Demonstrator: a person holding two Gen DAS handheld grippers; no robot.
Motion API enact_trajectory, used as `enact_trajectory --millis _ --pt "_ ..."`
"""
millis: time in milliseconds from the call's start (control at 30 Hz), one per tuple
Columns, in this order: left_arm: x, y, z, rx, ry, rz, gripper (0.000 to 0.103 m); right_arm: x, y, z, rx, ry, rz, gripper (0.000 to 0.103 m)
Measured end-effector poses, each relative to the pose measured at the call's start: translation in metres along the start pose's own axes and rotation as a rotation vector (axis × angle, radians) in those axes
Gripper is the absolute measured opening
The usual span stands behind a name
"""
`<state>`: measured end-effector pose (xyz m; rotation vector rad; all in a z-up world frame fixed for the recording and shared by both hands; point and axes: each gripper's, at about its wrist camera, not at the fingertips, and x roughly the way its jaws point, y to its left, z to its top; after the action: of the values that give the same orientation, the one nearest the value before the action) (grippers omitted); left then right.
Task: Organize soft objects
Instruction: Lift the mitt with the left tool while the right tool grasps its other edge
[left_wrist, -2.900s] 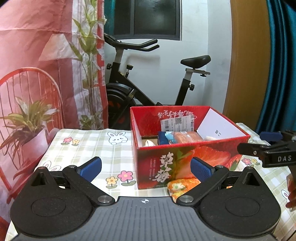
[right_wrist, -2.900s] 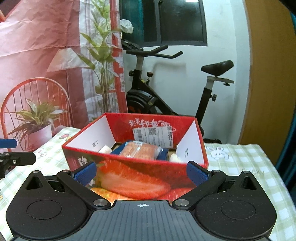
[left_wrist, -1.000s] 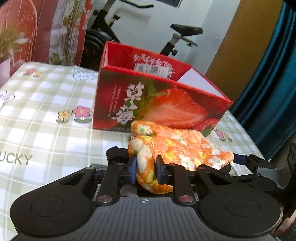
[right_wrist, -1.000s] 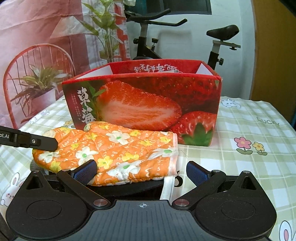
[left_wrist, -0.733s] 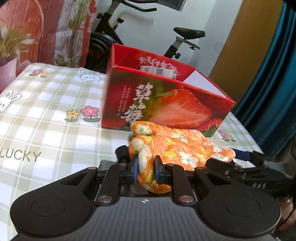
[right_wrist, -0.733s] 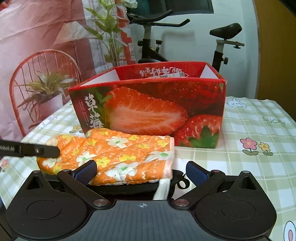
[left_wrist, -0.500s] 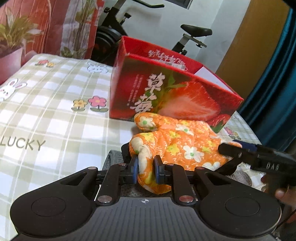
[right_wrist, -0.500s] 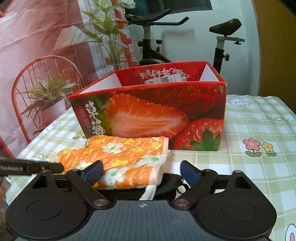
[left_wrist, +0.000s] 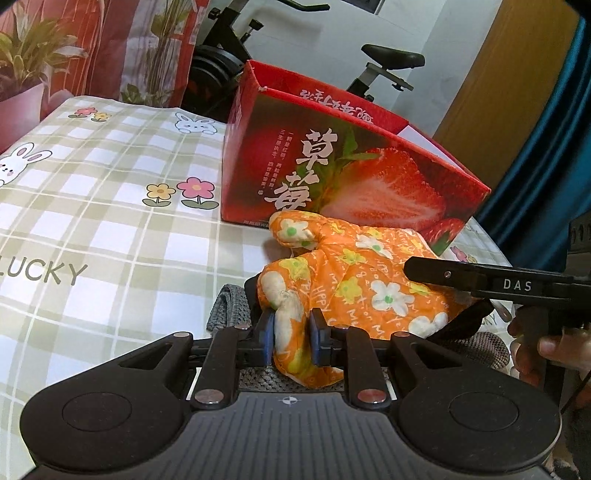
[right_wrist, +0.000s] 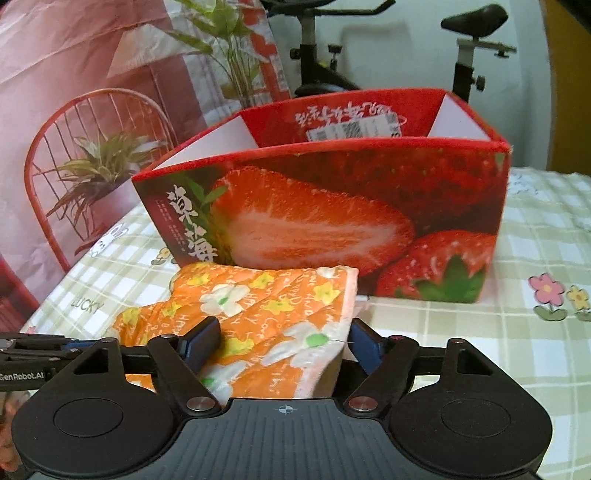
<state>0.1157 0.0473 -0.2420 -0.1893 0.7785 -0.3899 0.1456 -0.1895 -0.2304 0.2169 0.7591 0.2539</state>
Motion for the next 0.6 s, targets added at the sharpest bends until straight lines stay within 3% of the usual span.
enact_trajectory --millis 67,133,300,600 --pt "-0.002 0.0 0.001 -0.004 -0.006 -0.003 0.02 -0.004 0.002 0.003 -0.013 -0.005 -0.002 0.058" --pt "-0.006 0.0 0.003 -0.001 -0.022 -0.006 0.018 -0.012 0.003 0.009 -0.027 -0.019 -0.01 0.038" --pt "-0.023 -0.005 0.014 0.021 -0.089 -0.016 0.014 -0.035 0.004 0.031 -0.054 -0.068 0.002 0.016" --pt "-0.052 -0.023 0.034 0.095 -0.211 -0.013 0.014 -0.066 0.022 0.057 -0.135 -0.135 0.009 0.012"
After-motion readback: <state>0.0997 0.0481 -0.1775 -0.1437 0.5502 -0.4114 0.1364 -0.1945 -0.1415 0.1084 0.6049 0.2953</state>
